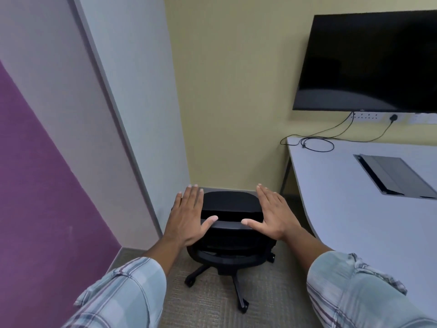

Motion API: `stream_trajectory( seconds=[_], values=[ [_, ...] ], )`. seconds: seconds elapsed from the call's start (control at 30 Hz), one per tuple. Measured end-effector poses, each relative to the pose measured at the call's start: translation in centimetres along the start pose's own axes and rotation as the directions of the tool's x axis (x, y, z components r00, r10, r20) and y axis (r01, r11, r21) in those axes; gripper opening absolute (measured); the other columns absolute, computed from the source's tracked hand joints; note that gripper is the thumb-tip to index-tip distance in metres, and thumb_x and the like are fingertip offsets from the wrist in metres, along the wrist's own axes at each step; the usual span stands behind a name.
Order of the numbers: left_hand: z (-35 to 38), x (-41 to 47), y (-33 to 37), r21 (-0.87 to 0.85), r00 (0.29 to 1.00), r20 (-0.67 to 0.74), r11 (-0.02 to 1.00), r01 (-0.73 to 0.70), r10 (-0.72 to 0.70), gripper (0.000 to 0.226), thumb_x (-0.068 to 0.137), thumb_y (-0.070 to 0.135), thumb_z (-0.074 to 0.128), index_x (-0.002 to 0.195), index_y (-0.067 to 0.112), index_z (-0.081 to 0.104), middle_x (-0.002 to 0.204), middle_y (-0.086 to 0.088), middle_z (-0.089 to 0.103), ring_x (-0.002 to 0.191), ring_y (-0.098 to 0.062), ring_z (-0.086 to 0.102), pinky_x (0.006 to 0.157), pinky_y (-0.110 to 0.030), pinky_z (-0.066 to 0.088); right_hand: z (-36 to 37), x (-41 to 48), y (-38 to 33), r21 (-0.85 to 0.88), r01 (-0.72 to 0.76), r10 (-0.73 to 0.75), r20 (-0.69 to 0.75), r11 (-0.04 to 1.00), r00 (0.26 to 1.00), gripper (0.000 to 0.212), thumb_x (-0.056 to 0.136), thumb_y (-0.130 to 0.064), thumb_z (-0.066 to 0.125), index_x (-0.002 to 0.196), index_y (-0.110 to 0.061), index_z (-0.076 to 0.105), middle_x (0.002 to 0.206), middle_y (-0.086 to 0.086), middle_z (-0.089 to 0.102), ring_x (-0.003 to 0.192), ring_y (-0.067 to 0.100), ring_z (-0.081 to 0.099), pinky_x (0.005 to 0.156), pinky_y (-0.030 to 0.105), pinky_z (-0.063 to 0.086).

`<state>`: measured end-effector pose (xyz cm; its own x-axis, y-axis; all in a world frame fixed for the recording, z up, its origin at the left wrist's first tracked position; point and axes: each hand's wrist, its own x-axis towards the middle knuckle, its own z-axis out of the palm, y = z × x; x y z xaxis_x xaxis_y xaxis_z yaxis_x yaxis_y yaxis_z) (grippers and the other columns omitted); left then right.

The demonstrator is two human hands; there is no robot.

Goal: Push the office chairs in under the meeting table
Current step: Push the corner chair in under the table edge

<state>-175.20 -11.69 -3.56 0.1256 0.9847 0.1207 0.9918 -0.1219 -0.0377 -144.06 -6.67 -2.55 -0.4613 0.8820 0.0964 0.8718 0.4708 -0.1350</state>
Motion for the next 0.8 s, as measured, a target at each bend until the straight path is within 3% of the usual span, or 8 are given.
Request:
stream_trajectory(
  seconds=[0.17, 0.27, 0.33, 0.4, 0.47, 0.5, 0.8],
  values=[
    [2.4, 1.9, -2.2, -0.016, 0.993, 0.107, 0.999, -0.048, 0.049, 0.12, 0.091, 0.091, -0.014, 0.174, 0.012, 0.021, 0.182, -0.015, 0.017, 0.17, -0.03, 0.004, 0.138, -0.054, 0.005, 1.7, 1.0, -0.4, -0.028, -0.005, 0.011, 0.215, 1.0, 0.977, 0.139, 0.077, -0.109, 0.026, 0.172, -0.011, -0.001, 0.182, 0.01, 0.004, 0.167, 0.026, 0.009, 0.135, 0.046, 0.008],
    [3.1, 3.3, -3.0, -0.041, 0.988, 0.112, 0.994, -0.099, 0.103, 0.118, 0.094, 0.09, -0.007, 0.166, 0.012, 0.043, 0.173, -0.011, 0.042, 0.168, -0.029, 0.018, 0.137, -0.053, 0.013, 1.8, 1.8, -0.4, -0.04, -0.035, 0.044, 0.268, 0.999, 0.963, 0.139, 0.076, -0.109, 0.035, 0.173, -0.013, 0.01, 0.18, 0.007, 0.022, 0.161, 0.028, 0.03, 0.131, 0.047, 0.026],
    [3.3, 3.9, -3.2, -0.087, 0.981, 0.127, 0.987, -0.135, 0.145, 0.115, 0.095, 0.091, 0.001, 0.157, 0.013, 0.057, 0.159, -0.01, 0.06, 0.161, -0.03, 0.038, 0.133, -0.052, 0.027, 1.7, 2.2, -0.4, -0.069, -0.054, 0.074, 0.32, 0.996, 0.944, 0.137, 0.074, -0.11, 0.036, 0.171, -0.015, 0.022, 0.168, 0.007, 0.046, 0.147, 0.03, 0.05, 0.122, 0.048, 0.041],
    [3.5, 4.2, -3.0, -0.087, 0.983, 0.094, 0.985, -0.149, 0.157, 0.115, 0.093, 0.094, -0.001, 0.14, 0.017, 0.07, 0.132, -0.006, 0.076, 0.133, -0.027, 0.064, 0.117, -0.05, 0.047, 1.9, 2.1, -0.2, -0.089, -0.067, 0.091, 0.302, 0.994, 0.949, 0.131, 0.073, -0.111, 0.036, 0.166, -0.018, 0.036, 0.155, 0.005, 0.061, 0.134, 0.029, 0.061, 0.114, 0.047, 0.049],
    [3.5, 4.4, -2.7, -0.046, 0.985, 0.051, 0.986, -0.16, 0.163, 0.114, 0.091, 0.095, -0.006, 0.123, 0.021, 0.074, 0.105, 0.003, 0.077, 0.1, -0.02, 0.071, 0.097, -0.046, 0.054, 2.1, 1.6, -0.1, -0.099, -0.072, 0.094, 0.248, 0.992, 0.964, 0.125, 0.072, -0.112, 0.033, 0.158, -0.022, 0.048, 0.144, 0.001, 0.068, 0.124, 0.025, 0.066, 0.107, 0.044, 0.053],
    [3.5, 4.4, -2.6, -0.038, 0.985, 0.034, 0.985, -0.171, 0.172, 0.112, 0.091, 0.094, -0.006, 0.118, 0.021, 0.074, 0.098, 0.006, 0.075, 0.092, -0.019, 0.07, 0.092, -0.045, 0.054, 2.2, 1.3, 0.0, -0.102, -0.076, 0.097, 0.221, 0.992, 0.97, 0.124, 0.072, -0.113, 0.031, 0.155, -0.023, 0.052, 0.14, -0.001, 0.071, 0.12, 0.023, 0.068, 0.105, 0.043, 0.054],
    [3.9, 5.7, -3.9, -0.074, 0.966, -0.037, 0.964, -0.257, 0.255, 0.106, 0.094, 0.093, 0.003, 0.131, 0.024, 0.075, 0.104, 0.008, 0.079, 0.097, -0.018, 0.073, 0.092, -0.044, 0.055, 3.2, 0.2, -1.1, -0.093, -0.153, 0.162, 0.105, 0.984, 0.981, 0.115, 0.071, -0.114, 0.025, 0.129, -0.024, 0.067, 0.112, -0.005, 0.076, 0.099, 0.021, 0.072, 0.092, 0.041, 0.056]
  ],
)
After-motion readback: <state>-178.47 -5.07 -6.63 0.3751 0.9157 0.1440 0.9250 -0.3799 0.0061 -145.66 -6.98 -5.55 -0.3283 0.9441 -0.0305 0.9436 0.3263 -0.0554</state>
